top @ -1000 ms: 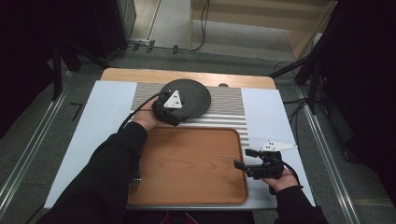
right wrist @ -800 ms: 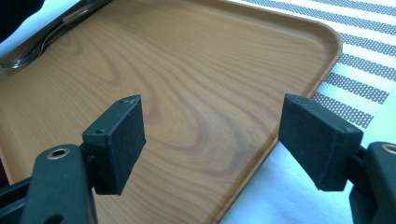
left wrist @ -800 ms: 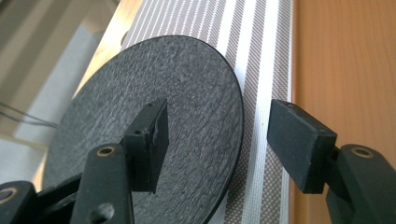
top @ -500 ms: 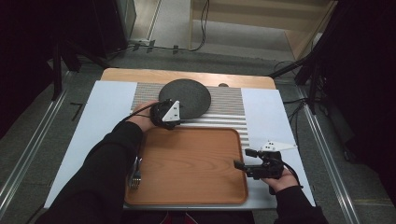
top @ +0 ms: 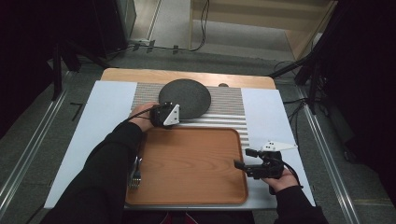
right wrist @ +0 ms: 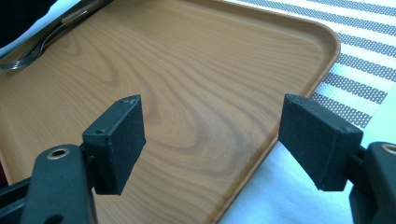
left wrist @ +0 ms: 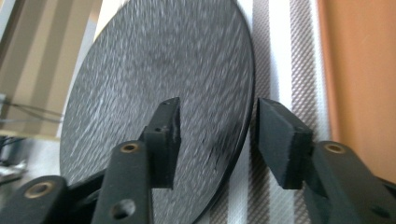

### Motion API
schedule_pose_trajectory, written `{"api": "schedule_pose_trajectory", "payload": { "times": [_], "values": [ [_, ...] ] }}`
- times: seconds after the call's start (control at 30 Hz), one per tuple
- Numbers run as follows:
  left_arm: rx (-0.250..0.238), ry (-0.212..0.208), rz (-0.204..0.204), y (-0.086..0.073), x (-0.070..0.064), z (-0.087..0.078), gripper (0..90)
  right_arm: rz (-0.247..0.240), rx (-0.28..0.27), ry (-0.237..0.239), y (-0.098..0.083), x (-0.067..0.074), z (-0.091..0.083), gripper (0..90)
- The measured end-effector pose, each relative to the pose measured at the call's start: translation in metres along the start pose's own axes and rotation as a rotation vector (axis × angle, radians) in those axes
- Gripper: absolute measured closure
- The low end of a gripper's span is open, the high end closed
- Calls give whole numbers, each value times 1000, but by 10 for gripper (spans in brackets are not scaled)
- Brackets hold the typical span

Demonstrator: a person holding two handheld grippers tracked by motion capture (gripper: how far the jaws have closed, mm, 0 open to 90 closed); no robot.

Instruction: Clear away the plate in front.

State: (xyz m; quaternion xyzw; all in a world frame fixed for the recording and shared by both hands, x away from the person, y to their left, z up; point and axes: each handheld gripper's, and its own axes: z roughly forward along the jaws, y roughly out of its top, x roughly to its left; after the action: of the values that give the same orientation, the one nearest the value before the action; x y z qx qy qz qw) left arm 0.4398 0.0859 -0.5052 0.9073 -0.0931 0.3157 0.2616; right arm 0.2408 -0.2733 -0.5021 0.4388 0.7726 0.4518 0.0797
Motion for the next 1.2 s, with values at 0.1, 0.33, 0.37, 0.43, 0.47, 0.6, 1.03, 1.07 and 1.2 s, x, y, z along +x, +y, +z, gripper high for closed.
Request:
{"api": "schedule_pose_trajectory", "payload": {
  "times": [0.1,0.33,0.37,0.43,0.47,0.6,1.03,1.07,1.2],
  "values": [
    [0,10,-31,-5,0,2,575,1,-1,-2,0,0,0,209],
    [-6,69,29,-6,-6,3,605,-4,1,-1,0,0,0,209],
    [-9,82,38,-6,-8,4,605,-2,1,1,0,1,0,209],
    [-7,92,51,-5,-11,5,644,-7,2,2,0,2,0,209],
    [-2,104,64,-4,-12,5,647,-7,4,1,0,2,1,209],
    [22,126,62,0,-13,8,660,-8,5,0,1,2,1,209],
    [51,164,61,5,-15,16,724,-12,7,3,1,2,2,209],
    [64,181,79,7,-17,17,731,-12,7,3,1,2,2,209],
    [100,259,164,13,-28,20,783,-13,6,2,1,2,2,209]
  ]
}}
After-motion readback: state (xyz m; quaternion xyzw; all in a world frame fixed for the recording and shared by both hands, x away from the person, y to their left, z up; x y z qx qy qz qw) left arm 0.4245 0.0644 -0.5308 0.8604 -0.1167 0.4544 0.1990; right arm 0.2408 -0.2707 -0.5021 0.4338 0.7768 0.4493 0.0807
